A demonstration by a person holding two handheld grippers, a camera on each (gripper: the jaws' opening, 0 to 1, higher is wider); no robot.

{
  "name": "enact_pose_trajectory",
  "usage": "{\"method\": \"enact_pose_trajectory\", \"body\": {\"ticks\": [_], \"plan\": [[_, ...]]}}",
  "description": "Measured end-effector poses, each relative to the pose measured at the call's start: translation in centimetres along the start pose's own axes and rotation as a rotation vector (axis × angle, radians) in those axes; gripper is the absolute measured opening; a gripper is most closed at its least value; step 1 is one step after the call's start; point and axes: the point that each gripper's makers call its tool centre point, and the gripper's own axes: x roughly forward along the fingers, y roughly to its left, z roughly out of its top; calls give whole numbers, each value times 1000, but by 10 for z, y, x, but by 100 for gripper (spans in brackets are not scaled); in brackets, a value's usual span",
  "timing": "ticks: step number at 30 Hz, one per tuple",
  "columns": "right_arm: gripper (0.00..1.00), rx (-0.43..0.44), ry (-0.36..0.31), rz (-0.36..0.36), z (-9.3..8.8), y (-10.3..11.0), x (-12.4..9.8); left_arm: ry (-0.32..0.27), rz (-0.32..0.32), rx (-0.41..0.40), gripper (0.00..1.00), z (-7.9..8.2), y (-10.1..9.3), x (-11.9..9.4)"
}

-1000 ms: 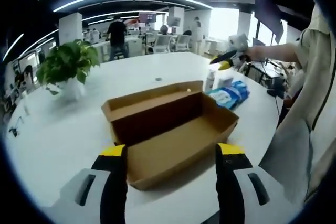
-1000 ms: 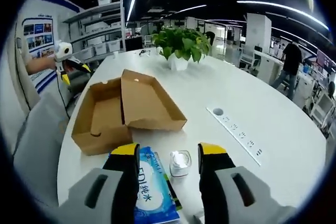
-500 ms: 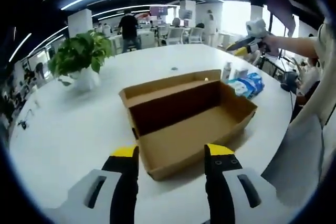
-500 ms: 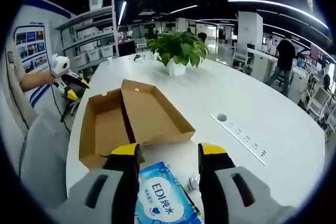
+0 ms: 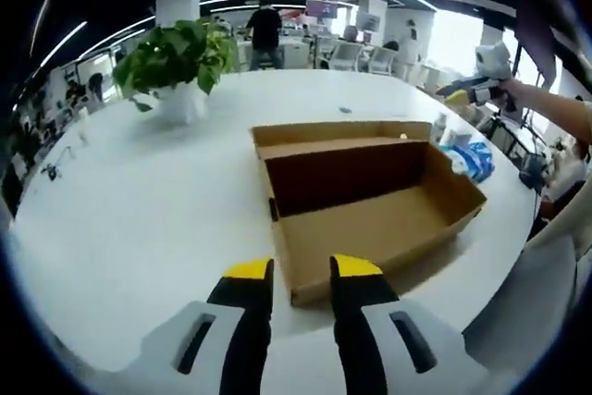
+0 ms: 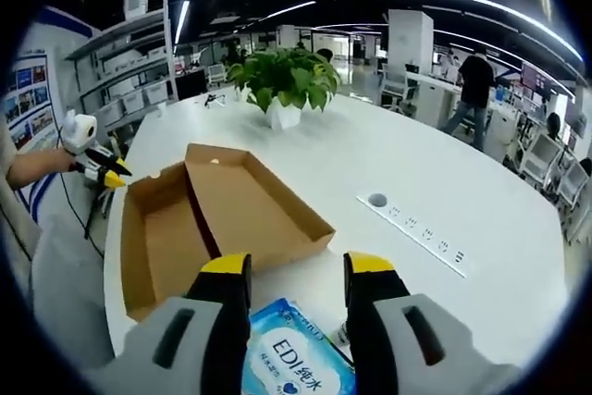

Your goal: Operate the shoe box by opening the lid, removing the specified soft item, and placing it in the target area until the item is outside and the box remains undamaged.

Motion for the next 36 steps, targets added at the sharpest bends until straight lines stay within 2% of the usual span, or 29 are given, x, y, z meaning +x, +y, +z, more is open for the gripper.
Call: {"method": "enact_pose_trajectory", "body": {"ticks": [8,12,15,25,36], "plan": [[37,21,50,-37,-6,-4,29,65,26,-82,14,-11,9,11],[36,72,73,-63,-11,-10,39,83,23,-107,10,-14,9,15],[35,102,80,-83,-13,-14,47,83,17,-160,7,-14,9,17],[34,152,103,-118,-15,-15,72,88,17,-211,4,-16,8,21],[30,193,155,-150,-22,-19,97,72,18,-221,3,-17,9,21]]}}
